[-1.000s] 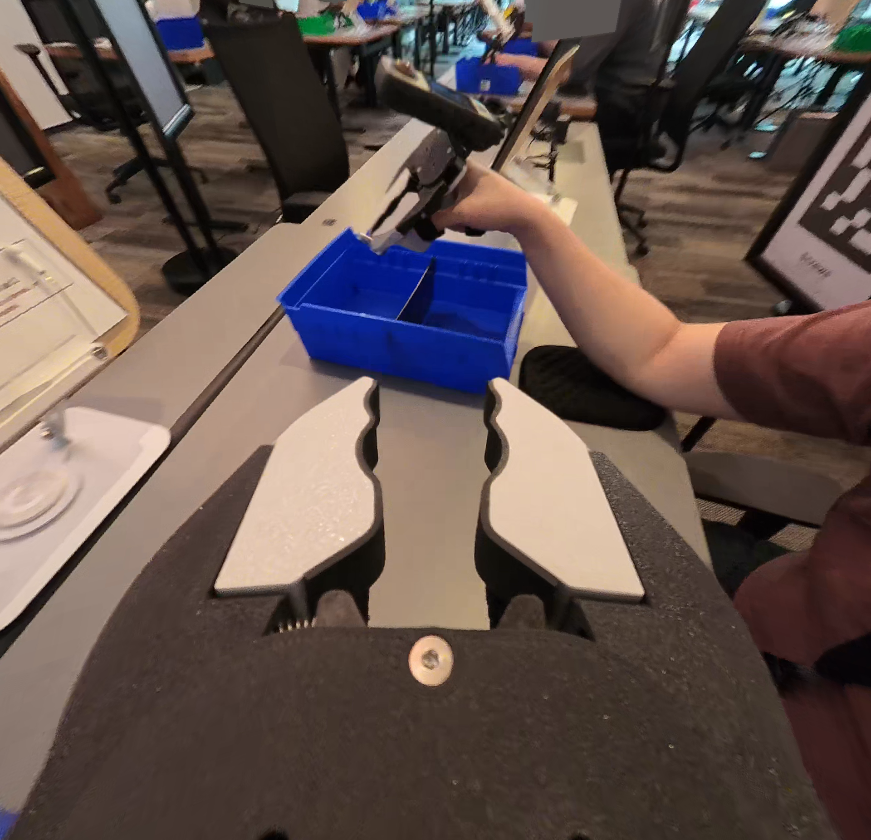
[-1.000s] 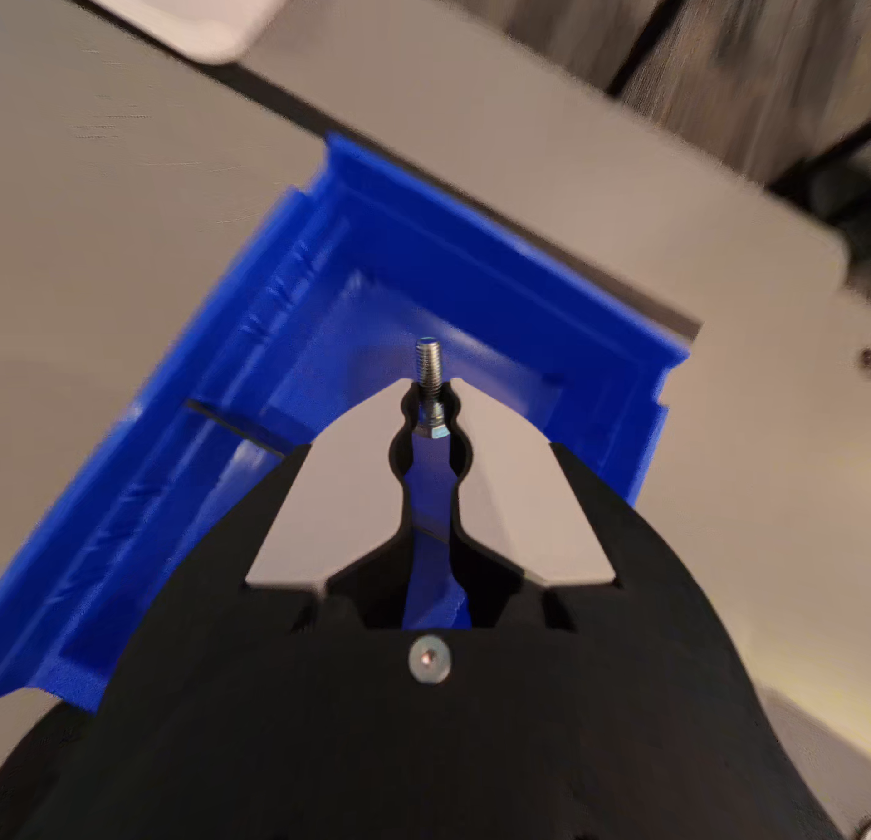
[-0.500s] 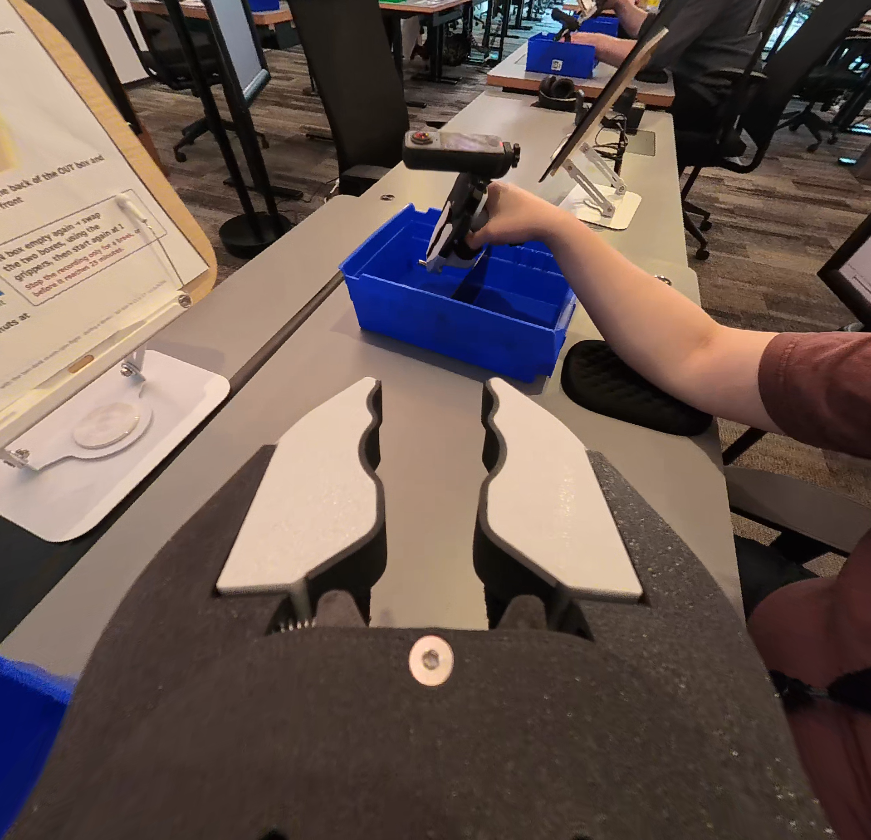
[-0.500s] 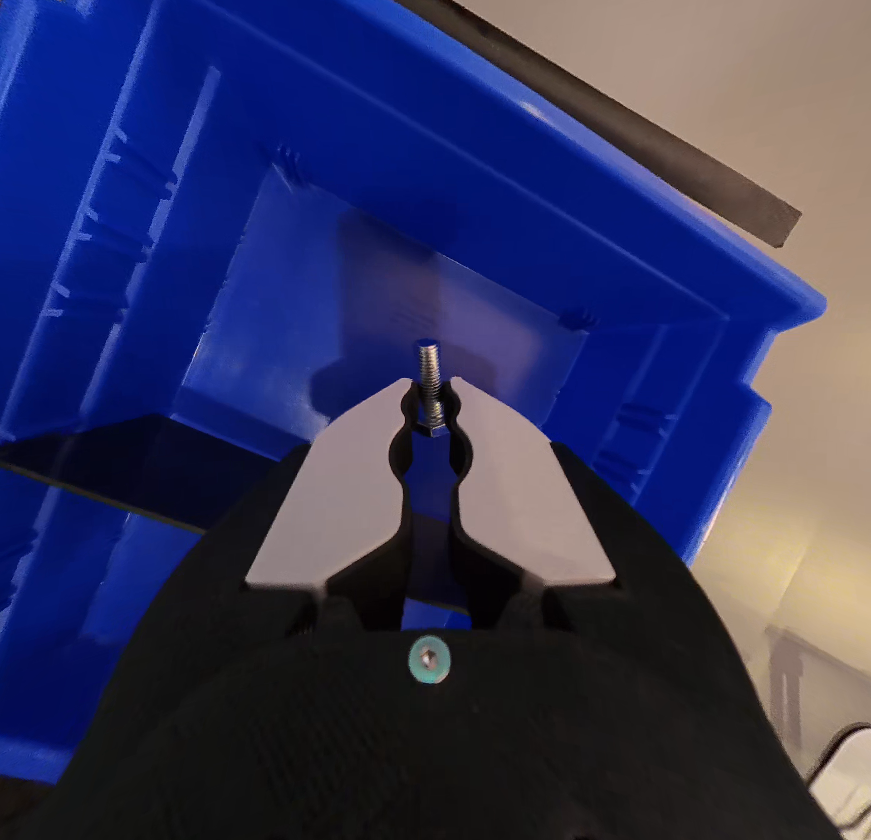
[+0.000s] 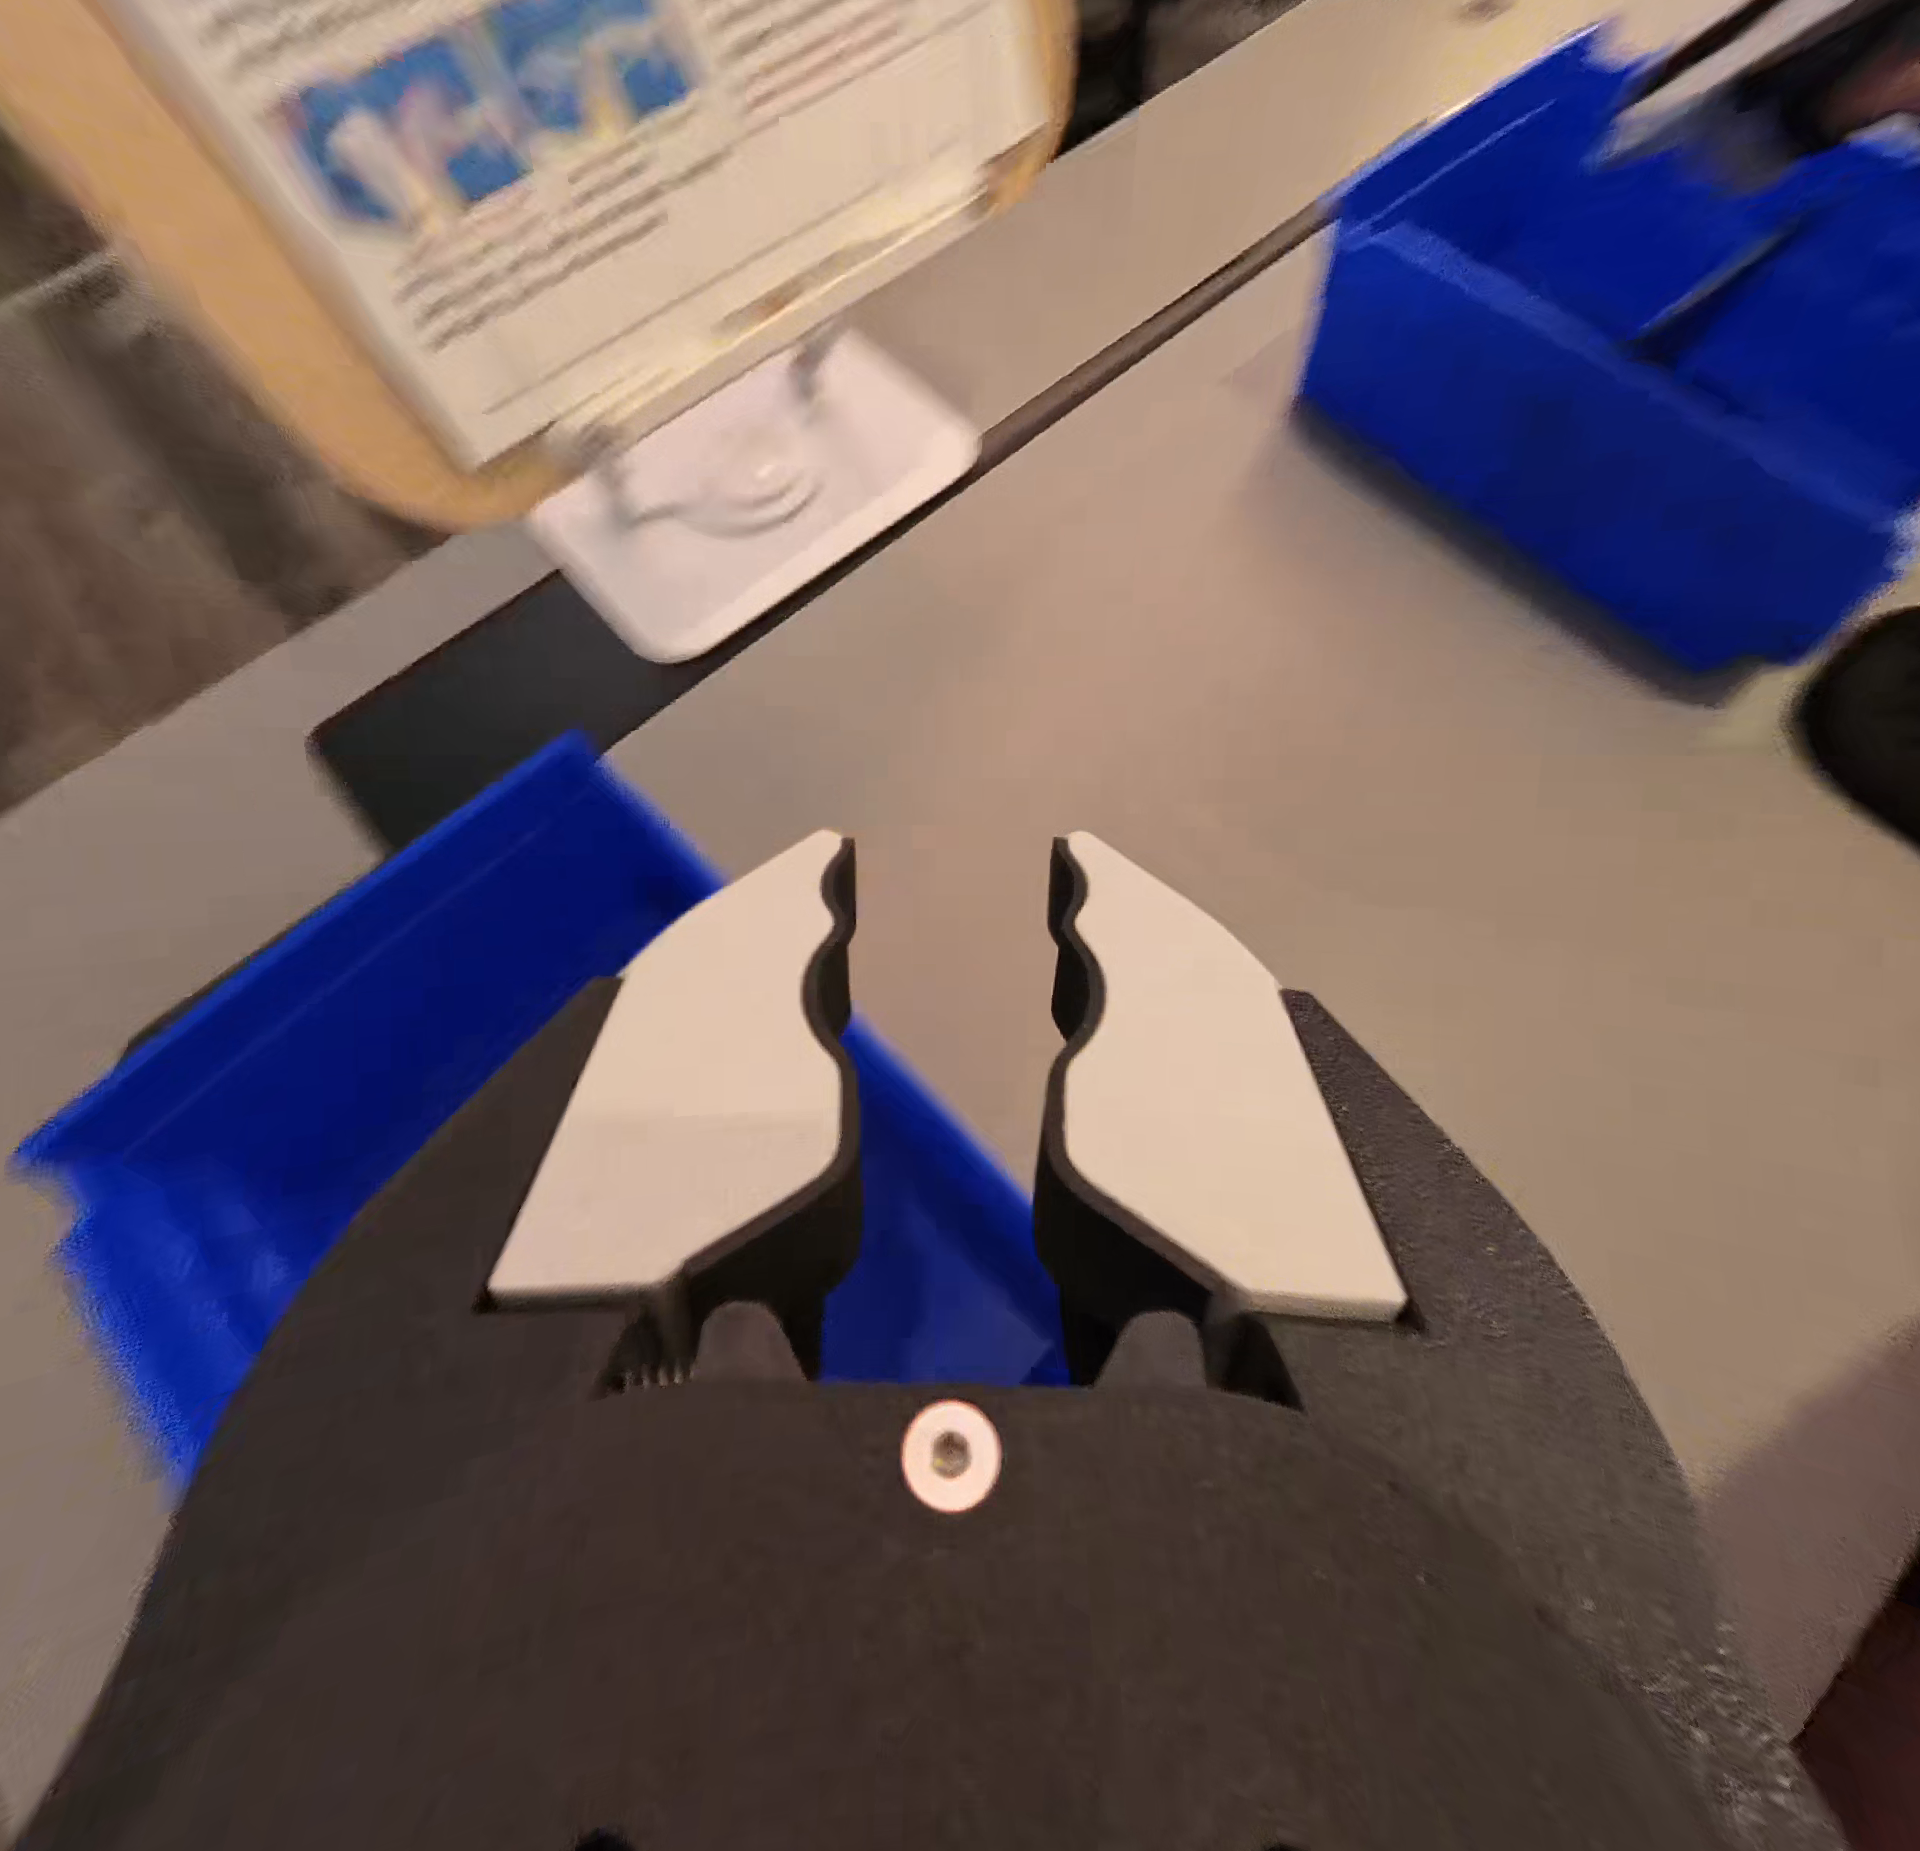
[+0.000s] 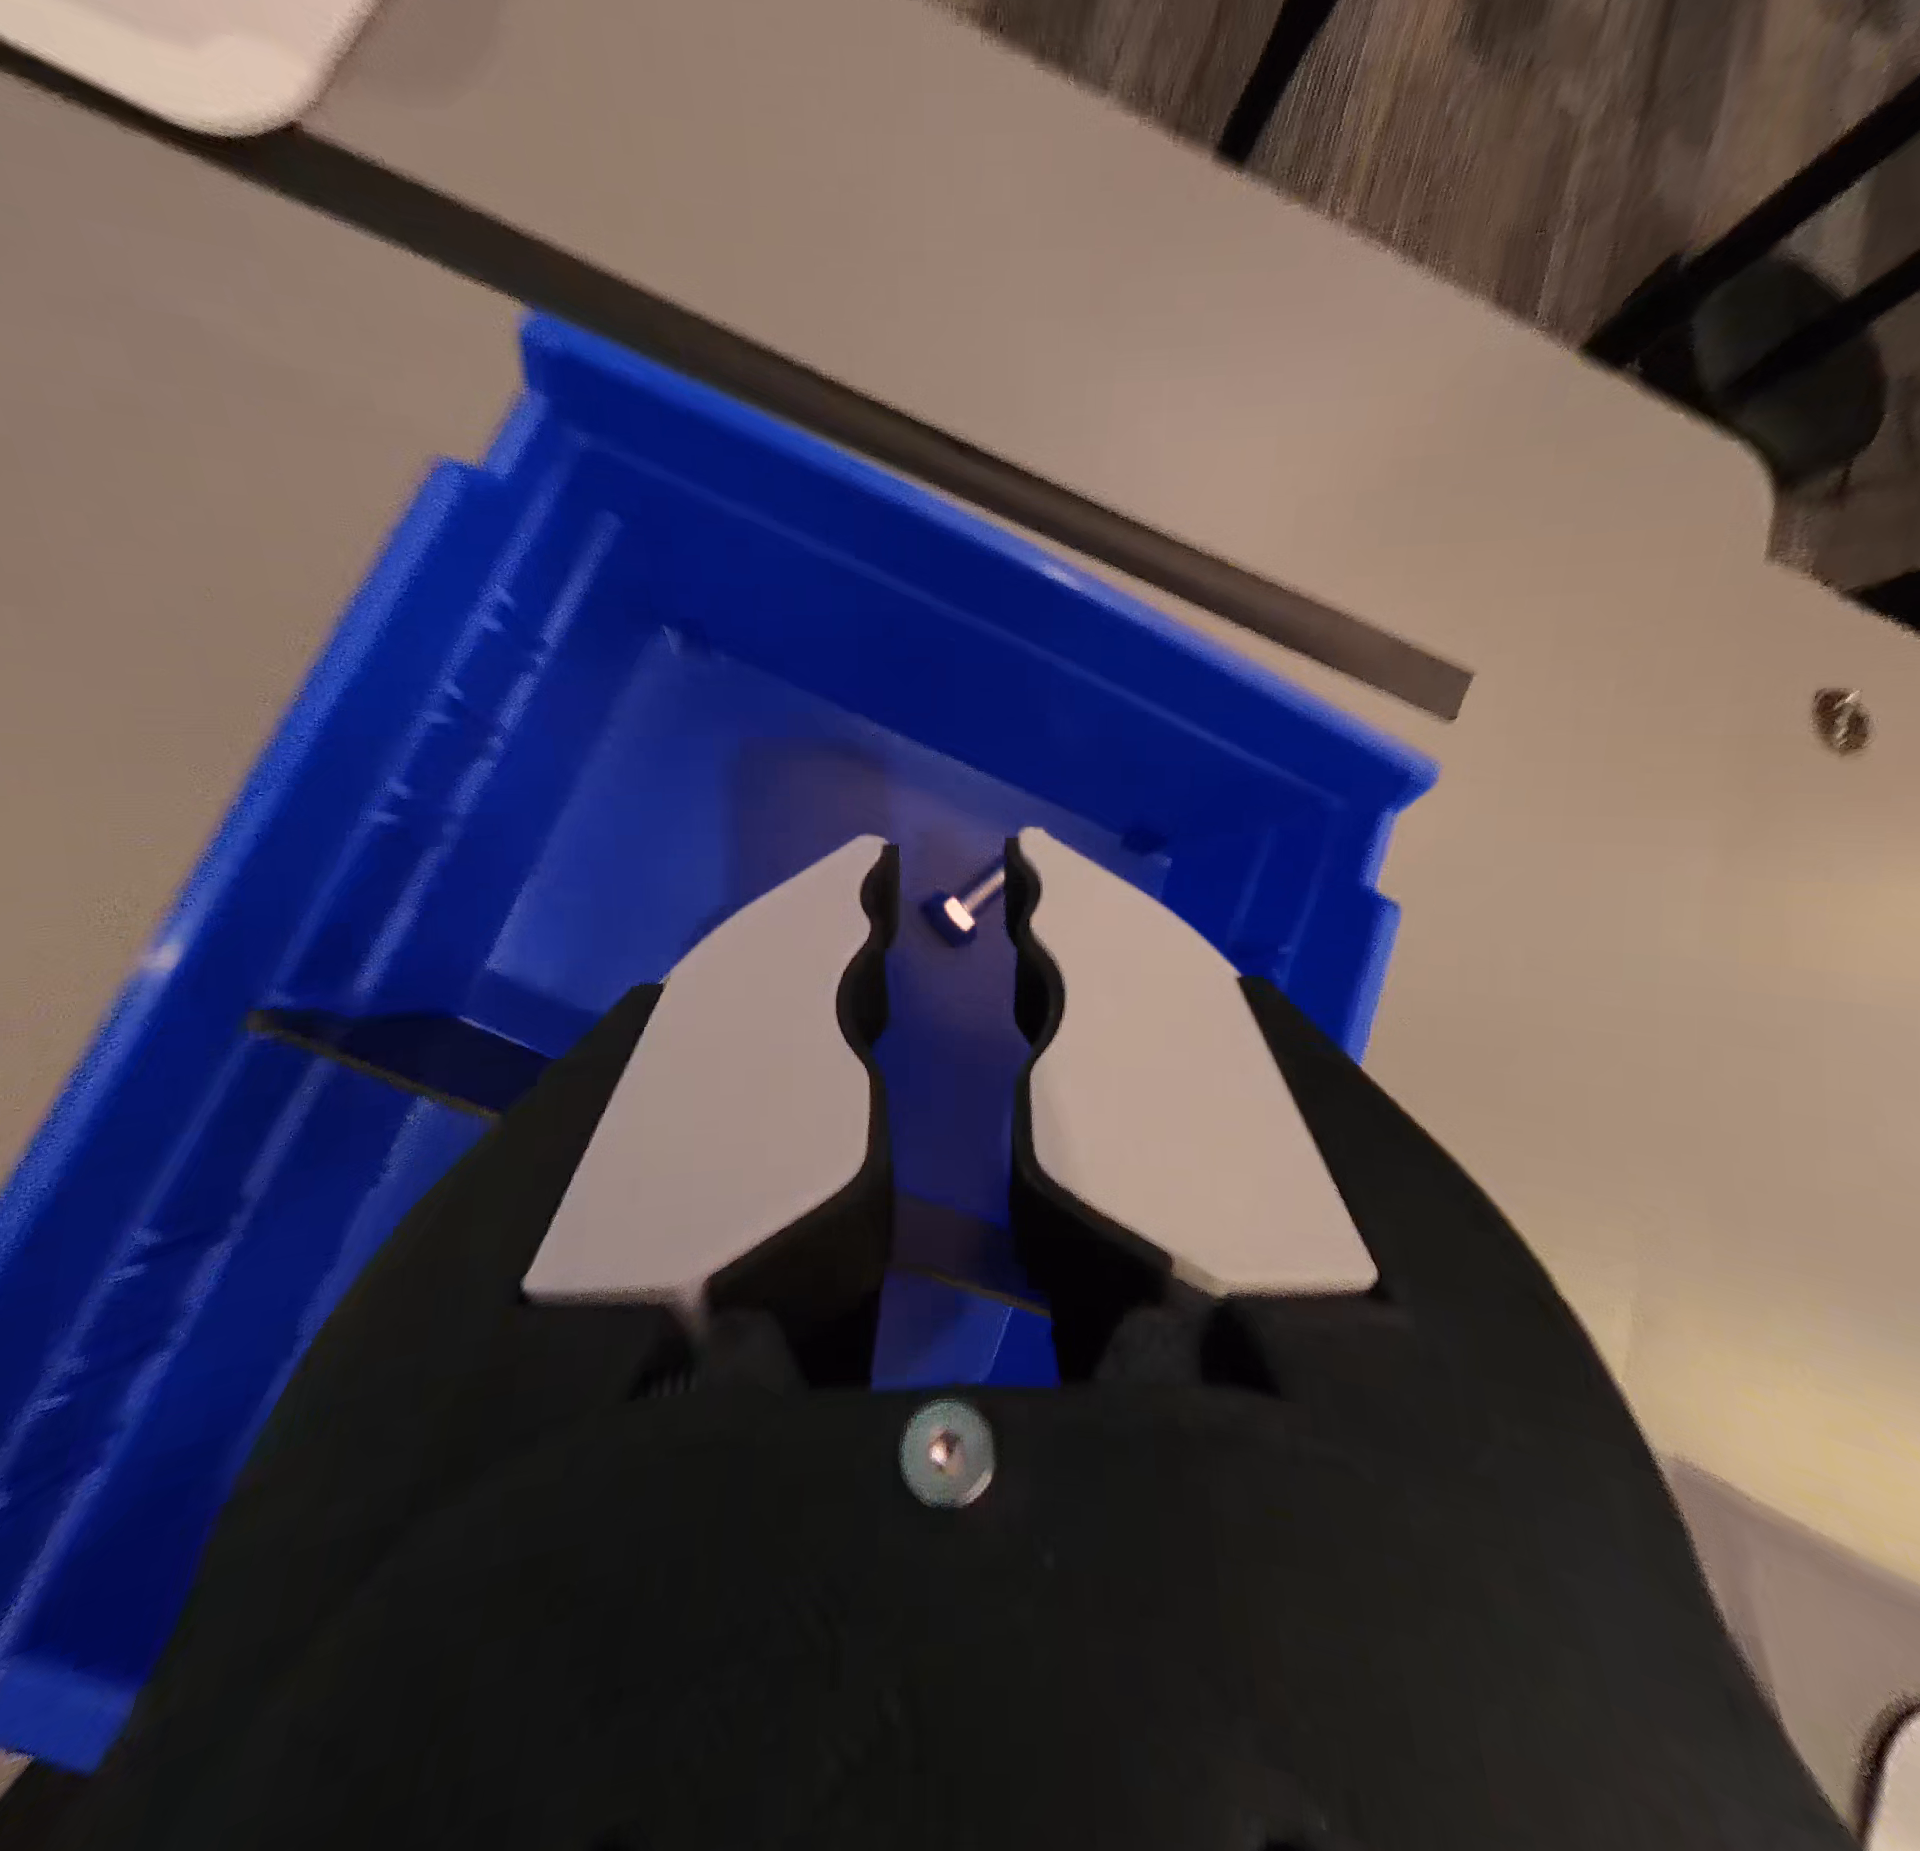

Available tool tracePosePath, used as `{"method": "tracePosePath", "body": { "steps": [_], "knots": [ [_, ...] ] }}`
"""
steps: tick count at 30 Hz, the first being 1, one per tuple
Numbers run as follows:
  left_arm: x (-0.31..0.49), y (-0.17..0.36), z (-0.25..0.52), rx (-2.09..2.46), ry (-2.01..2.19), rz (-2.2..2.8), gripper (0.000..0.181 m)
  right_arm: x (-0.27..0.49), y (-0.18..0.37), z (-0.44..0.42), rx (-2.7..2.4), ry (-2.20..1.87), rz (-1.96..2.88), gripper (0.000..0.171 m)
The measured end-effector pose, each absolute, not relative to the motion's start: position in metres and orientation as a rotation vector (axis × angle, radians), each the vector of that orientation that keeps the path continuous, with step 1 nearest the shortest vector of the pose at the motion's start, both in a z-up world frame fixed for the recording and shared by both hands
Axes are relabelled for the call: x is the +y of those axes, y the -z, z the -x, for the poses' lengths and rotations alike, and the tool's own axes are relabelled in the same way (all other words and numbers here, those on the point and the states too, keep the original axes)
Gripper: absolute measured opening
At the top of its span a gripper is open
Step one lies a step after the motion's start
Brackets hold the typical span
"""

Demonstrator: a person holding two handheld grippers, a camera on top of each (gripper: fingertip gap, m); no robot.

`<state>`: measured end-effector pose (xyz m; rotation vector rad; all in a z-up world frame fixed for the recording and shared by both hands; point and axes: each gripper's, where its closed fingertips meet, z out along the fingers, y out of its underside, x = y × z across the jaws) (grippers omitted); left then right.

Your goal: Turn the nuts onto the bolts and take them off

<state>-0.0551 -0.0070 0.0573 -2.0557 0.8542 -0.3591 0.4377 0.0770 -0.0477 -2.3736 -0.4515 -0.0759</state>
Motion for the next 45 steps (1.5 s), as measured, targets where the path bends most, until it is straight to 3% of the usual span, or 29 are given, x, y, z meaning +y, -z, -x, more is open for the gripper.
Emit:
{"method": "tracePosePath", "body": {
  "steps": [6, 15, 28, 32, 39, 45],
  "knots": [
    [0.013, -0.003, 0.134, 0.594, 0.292, 2.388, 0.023, 0.070, 0.003, -0.409, -0.518, 0.098, 2.217, 0.020],
    [0.028, 0.098, 0.195, 0.399, 0.122, 2.814, 0.023, 0.065, 0.005, -0.381, -0.666, 0.182, 2.214, 0.022],
    [0.021, 0.145, 0.210, 0.307, 0.058, 3.003, 0.031, 0.065, 0.021, -0.381, -0.732, 0.215, 2.261, 0.025],
    [0.018, 0.154, 0.203, 0.310, 0.124, 3.043, 0.010, 0.064, 0.020, -0.381, -0.741, 0.212, 2.255, 0.025],
    [0.020, 0.130, 0.205, 0.373, 0.102, 2.961, 0.009, 0.063, 0.008, -0.379, -0.726, 0.238, 2.219, 0.025],
    [0.033, 0.003, 0.122, 0.550, 0.606, 2.327, 0.009, 0.047, -0.056, -0.323, -0.735, 0.171, 1.934, 0.024]
  ]
}}
